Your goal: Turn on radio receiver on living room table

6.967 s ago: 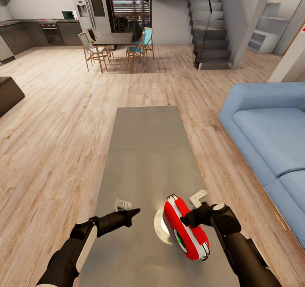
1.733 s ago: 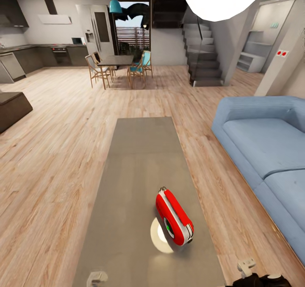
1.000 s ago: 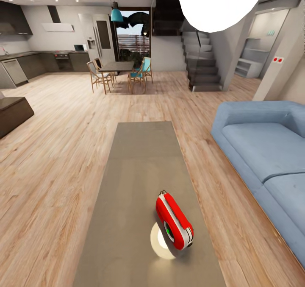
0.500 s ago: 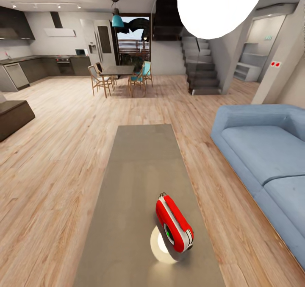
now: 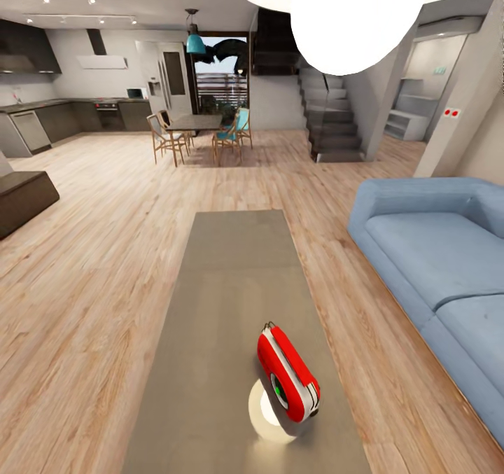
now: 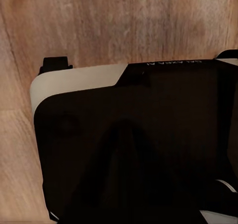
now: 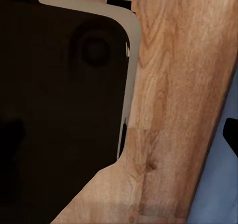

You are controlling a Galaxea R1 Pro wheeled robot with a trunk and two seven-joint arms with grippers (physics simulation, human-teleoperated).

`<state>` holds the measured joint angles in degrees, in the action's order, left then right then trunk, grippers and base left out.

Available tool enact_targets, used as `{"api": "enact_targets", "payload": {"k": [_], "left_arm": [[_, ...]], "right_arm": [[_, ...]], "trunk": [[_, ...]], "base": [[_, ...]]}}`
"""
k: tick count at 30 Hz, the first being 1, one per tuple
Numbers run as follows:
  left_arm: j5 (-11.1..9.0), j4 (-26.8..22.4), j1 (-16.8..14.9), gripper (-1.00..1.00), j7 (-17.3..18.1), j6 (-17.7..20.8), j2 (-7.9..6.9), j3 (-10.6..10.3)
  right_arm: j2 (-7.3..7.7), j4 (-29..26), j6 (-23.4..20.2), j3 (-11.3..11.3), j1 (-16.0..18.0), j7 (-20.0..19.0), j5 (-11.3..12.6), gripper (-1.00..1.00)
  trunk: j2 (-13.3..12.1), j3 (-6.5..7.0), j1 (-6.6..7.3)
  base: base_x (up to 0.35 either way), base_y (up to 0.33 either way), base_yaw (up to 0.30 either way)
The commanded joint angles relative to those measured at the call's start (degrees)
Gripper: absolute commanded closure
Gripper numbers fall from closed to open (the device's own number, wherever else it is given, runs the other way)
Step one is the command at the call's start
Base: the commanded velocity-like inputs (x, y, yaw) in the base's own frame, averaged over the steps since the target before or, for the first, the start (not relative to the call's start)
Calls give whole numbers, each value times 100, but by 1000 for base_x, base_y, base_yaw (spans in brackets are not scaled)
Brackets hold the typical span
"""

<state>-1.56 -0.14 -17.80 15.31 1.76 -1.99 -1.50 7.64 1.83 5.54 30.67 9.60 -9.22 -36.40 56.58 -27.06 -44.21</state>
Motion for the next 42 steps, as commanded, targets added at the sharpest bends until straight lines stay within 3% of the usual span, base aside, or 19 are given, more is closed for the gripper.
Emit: {"api": "enact_targets", "payload": {"k": [1,12,20,26,42], "left_arm": [[-1,2,5,100,-1,-3,-1,0],[-2,-1,38,100,-2,-36,-4,0],[-2,-4,39,100,1,-44,-4,0],[-2,-3,40,100,-1,-37,-3,0],[-4,-10,39,100,7,-53,-34,0]], "right_arm": [[-18,-1,0,0,-1,1,9,-100],[-175,1,9,0,-2,7,28,-100],[-189,2,9,0,-2,6,41,-100],[-185,-4,9,0,-2,-1,194,-100],[-147,-15,-47,-8,-2,-1,197,-100]], "trunk": [[0,9,0],[0,108,0],[0,179,0],[0,225,0],[0,233,0]], "base": [[0,0,0],[0,0,0],[0,0,0],[0,0,0],[0,0,0]]}}
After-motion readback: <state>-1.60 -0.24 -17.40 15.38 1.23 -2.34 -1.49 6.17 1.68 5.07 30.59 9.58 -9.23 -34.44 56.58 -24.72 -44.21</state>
